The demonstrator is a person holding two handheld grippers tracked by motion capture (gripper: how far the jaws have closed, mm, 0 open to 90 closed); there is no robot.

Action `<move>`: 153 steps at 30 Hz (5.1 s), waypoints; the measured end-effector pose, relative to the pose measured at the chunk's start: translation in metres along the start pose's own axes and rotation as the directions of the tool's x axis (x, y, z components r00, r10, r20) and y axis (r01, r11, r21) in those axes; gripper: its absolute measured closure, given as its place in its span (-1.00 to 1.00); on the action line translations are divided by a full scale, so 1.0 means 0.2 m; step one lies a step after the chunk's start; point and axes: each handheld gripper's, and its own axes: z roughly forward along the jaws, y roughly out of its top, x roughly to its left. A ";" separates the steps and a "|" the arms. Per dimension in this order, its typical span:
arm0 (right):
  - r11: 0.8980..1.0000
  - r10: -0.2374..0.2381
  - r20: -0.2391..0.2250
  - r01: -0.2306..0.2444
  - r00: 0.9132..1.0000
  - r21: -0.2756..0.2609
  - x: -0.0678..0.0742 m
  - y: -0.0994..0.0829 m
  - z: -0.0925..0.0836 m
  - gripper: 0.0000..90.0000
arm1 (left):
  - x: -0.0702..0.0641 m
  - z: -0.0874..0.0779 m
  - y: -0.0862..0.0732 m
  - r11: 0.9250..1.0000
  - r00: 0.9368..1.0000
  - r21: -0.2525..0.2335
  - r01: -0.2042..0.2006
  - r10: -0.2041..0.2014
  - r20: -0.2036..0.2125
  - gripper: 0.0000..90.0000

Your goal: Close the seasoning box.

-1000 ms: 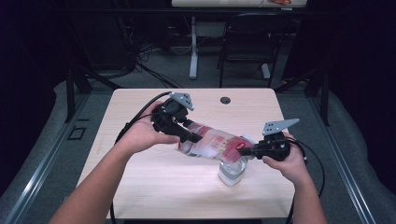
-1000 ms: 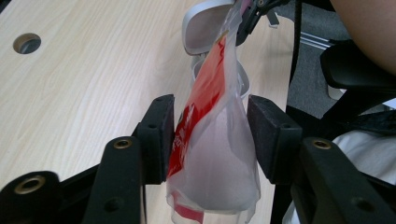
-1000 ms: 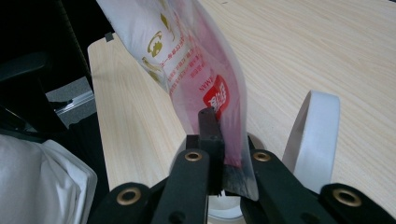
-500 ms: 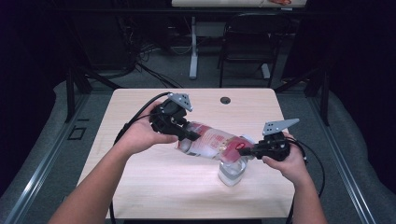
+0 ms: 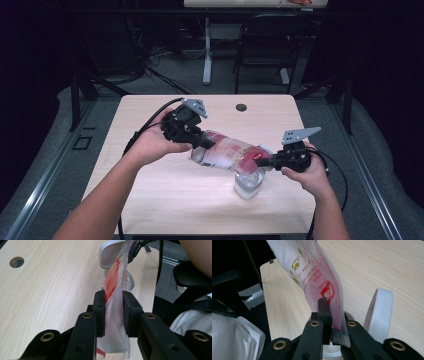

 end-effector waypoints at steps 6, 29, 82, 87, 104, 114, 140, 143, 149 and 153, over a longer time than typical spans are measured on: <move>1.000 0.007 -0.001 -0.007 1.000 0.001 0.00 0.00 0.00 0.99 | 0.00 0.00 0.01 1.000 1.000 0.006 -0.003 0.003 -0.004 0.69; 1.000 -0.008 -0.001 0.008 1.000 -0.007 0.01 0.01 -0.02 0.98 | -0.01 -0.01 0.02 1.000 1.000 -0.008 -0.003 0.003 -0.006 0.72; 0.999 0.010 -0.030 -0.011 1.000 -0.030 0.02 0.02 -0.02 0.99 | -0.02 -0.01 0.05 1.000 1.000 -0.003 -0.016 0.016 -0.001 0.74; 1.000 0.010 -0.026 -0.011 1.000 -0.023 0.02 0.02 -0.04 0.99 | -0.02 0.00 0.05 1.000 1.000 -0.013 -0.009 0.009 0.004 0.74; 0.999 0.007 -0.028 -0.009 1.000 -0.044 0.03 0.03 0.00 0.99 | -0.05 -0.05 0.07 0.999 0.999 -0.003 -0.032 0.032 -0.018 0.74; 1.000 -0.001 -0.020 0.001 1.000 -0.009 0.03 0.03 -0.04 0.99 | -0.03 -0.01 0.06 1.000 1.000 -0.019 -0.019 0.019 0.006 0.74; 0.999 0.018 -0.011 -0.018 1.000 -0.028 0.02 0.03 0.00 0.99 | -0.02 -0.02 0.03 1.000 1.000 -0.026 -0.013 0.013 -0.006 0.74; 1.000 0.017 -0.012 -0.017 1.000 -0.021 0.03 0.03 0.00 0.99 | -0.02 -0.01 0.02 1.000 1.000 -0.027 -0.006 0.007 0.002 0.74; 1.000 0.012 -0.011 -0.012 1.000 -0.016 0.03 0.03 -0.01 0.99 | 0.00 0.00 -0.01 0.999 1.000 -0.032 0.011 -0.010 0.017 0.72; 1.000 0.007 -0.001 -0.007 1.000 -0.020 0.04 0.03 0.00 0.99 | 0.01 0.00 -0.03 0.999 0.999 -0.044 0.029 -0.029 0.018 0.71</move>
